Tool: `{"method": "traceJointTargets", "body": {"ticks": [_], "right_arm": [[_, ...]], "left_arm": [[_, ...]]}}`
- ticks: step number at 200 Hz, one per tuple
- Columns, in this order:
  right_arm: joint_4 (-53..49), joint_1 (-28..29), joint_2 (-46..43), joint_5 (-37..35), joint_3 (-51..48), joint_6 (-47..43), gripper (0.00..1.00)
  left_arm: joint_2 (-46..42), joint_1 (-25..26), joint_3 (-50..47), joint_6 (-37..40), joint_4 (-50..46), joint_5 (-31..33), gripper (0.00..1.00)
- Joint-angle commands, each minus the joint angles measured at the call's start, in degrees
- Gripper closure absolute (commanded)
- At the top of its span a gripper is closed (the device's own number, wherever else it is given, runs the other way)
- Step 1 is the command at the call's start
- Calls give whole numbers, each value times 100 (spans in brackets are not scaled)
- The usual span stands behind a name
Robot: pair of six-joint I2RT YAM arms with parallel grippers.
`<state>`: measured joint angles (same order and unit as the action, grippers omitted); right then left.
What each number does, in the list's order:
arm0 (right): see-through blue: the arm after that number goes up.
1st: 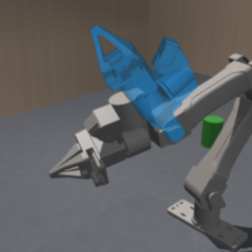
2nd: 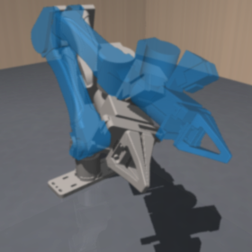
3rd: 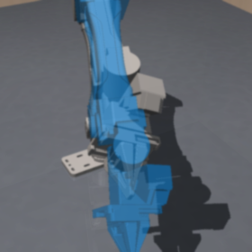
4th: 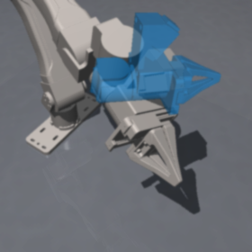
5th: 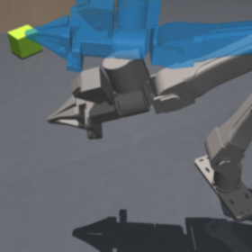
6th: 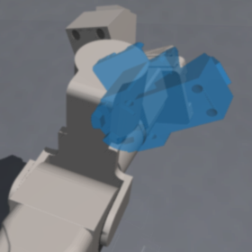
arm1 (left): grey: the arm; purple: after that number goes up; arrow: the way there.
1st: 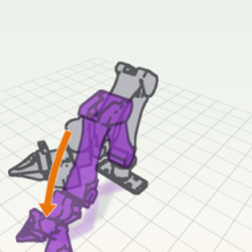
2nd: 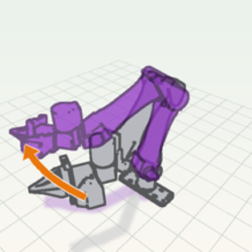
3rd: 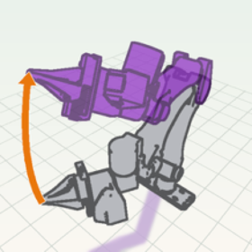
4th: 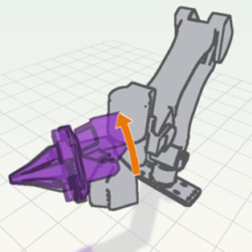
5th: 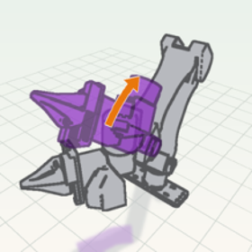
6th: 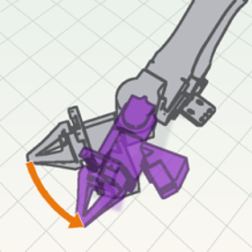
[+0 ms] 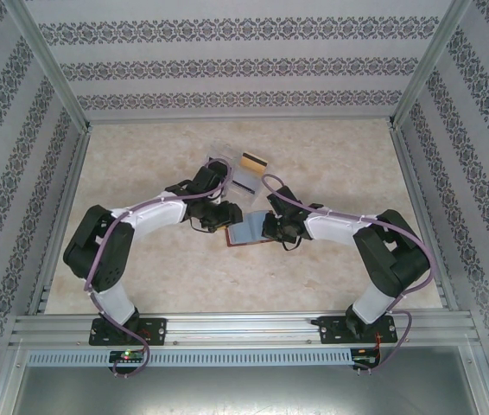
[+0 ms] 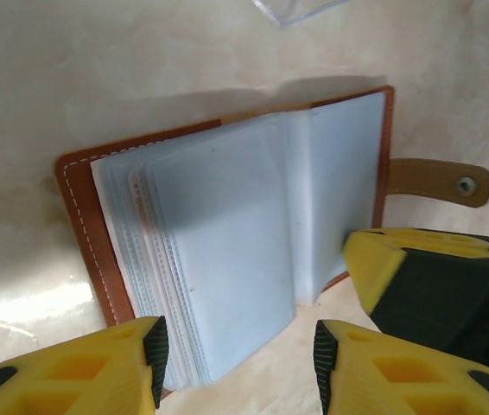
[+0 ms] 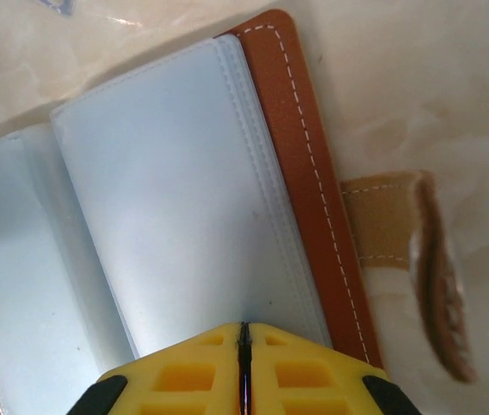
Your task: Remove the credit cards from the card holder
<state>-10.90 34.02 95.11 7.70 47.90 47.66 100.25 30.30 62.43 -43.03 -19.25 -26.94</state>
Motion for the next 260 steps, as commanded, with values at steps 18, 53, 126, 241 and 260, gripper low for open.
{"method": "traceJointTargets", "body": {"ticks": [18,53,126,241,260], "right_arm": [[-209,33,36,-239,26,14,88],[-226,42,-33,-258,-48,19,88],[-202,64,60,-247,-18,59,88],[-87,-65,-489,-153,-137,15,84],[-31,-112,-690,-147,-248,-3,81]], "left_arm": [[370,-5,298,-25,-44,-167,49],[594,-6,340,-88,135,-330,50],[680,0,396,-20,283,-628,52],[863,45,554,-281,1385,-1752,61],[981,84,702,-286,1354,-1780,61]]}}
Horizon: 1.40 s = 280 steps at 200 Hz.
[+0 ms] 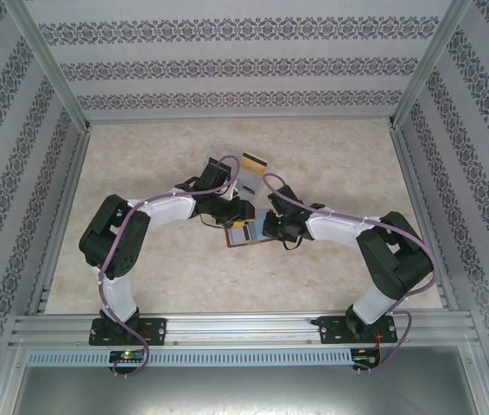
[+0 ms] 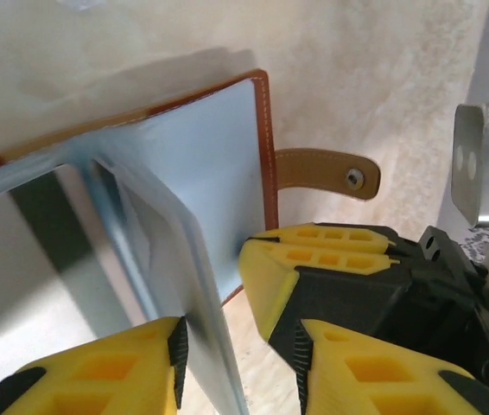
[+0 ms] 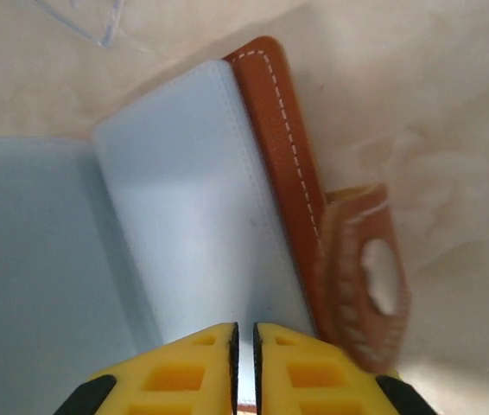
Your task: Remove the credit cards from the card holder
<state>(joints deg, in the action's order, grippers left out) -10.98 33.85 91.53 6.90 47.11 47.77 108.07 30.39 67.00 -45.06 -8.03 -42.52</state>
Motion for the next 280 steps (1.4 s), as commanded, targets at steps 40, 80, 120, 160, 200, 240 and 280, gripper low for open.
{"method": "traceJointTargets", "body": {"ticks": [40,80,120,160,200,240,280], "right_arm": [[22,-150,-750,-31,-329,-125,77],[-226,-98,-1111,-530,-412,-218,76],[-346,31,-993,-588,-255,-342,76],[-526,82,-338,-496,283,-375,77],[-510,103,65,-451,476,-374,77],[-467,92,411,-271,655,-361,77],[-414,82,600,-177,676,-330,77]], "left_arm": [[364,142,401,-100,197,-212,60],[360,101,543,2,-209,-72,59],[196,5,423,21,-467,272,62],[78,-97,212,-41,-731,688,67],[-8,-130,191,46,-852,667,66],[121,-130,155,-112,-628,526,66],[254,-128,166,21,-723,510,67]]}}
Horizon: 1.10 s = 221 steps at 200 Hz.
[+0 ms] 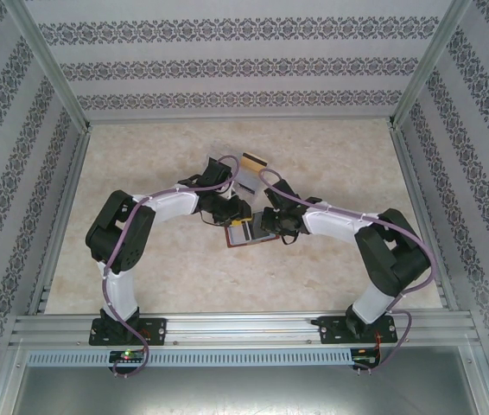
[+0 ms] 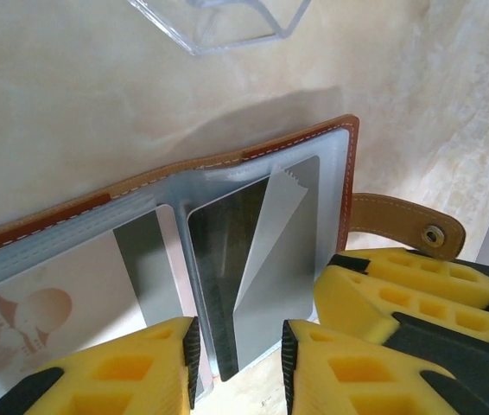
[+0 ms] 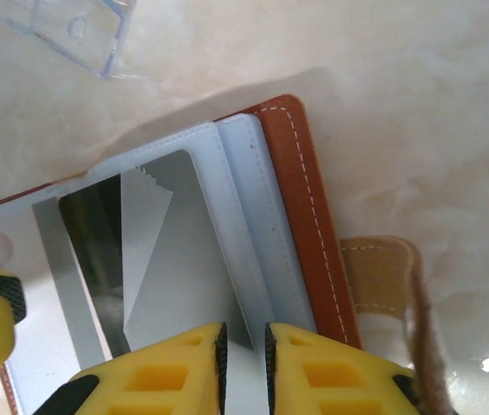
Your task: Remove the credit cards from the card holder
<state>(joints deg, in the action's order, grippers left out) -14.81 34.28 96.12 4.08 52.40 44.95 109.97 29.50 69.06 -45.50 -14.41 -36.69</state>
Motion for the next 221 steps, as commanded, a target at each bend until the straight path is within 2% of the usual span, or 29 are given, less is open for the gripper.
{"method": "traceJointTargets", "body": {"ticks": [1,72,133,169,221], "right_arm": [[-36,41,147,104,147,-48,77],[23,47,357,239,86,40,78],[44,48,373,260,24,84,79],[53,53,368,298,6,66,80],[72,52,330,302,-50,91,80]], "left_arm": [[66,-40,-40,62,-82,-70,67],[194,-45,-46,111,82,-276,65],[323,-49,40,193,-3,-215,65],[341,-52,100,399,-100,-78,70],[460,-58,48,369,270,-275,75]]}}
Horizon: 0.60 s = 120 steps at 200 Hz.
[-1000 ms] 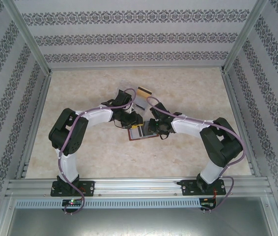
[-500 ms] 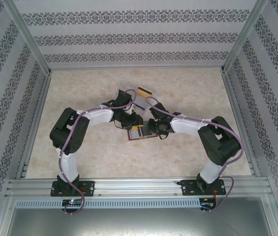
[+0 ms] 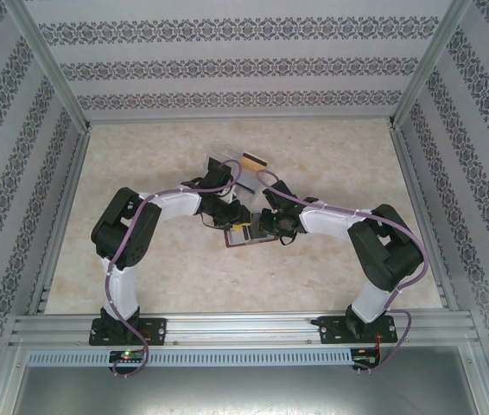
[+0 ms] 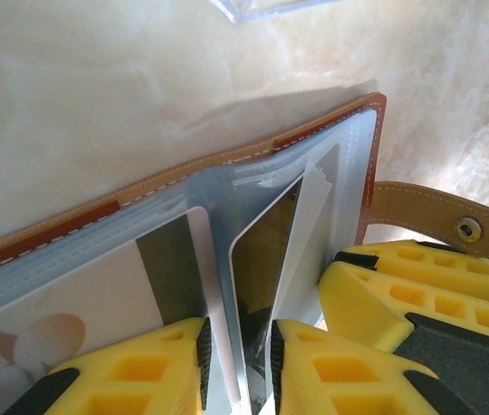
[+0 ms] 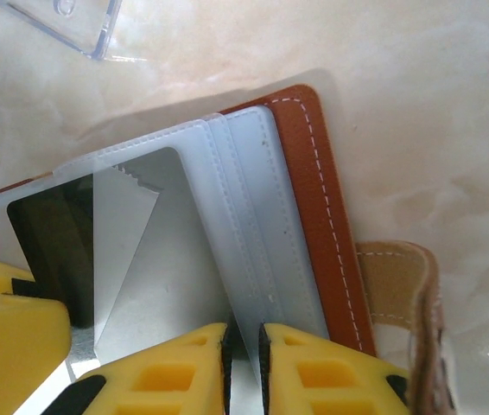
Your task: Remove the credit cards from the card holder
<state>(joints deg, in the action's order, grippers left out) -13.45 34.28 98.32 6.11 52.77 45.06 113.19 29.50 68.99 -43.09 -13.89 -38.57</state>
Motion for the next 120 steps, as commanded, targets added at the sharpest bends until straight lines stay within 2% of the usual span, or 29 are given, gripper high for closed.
{"method": "traceJointTargets", "body": {"ticks": [1,77,120], "right_arm": [[-58,52,109,96,-90,81,80],[-52,44,91,80,-162,108,80],[-50,51,82,52,-187,135,80]], "left_arm": [[141,-58,54,132,219,-93,76],[112,-81,-25,107,461,-205,80],[26,-143,-116,161,430,-131,91]]}}
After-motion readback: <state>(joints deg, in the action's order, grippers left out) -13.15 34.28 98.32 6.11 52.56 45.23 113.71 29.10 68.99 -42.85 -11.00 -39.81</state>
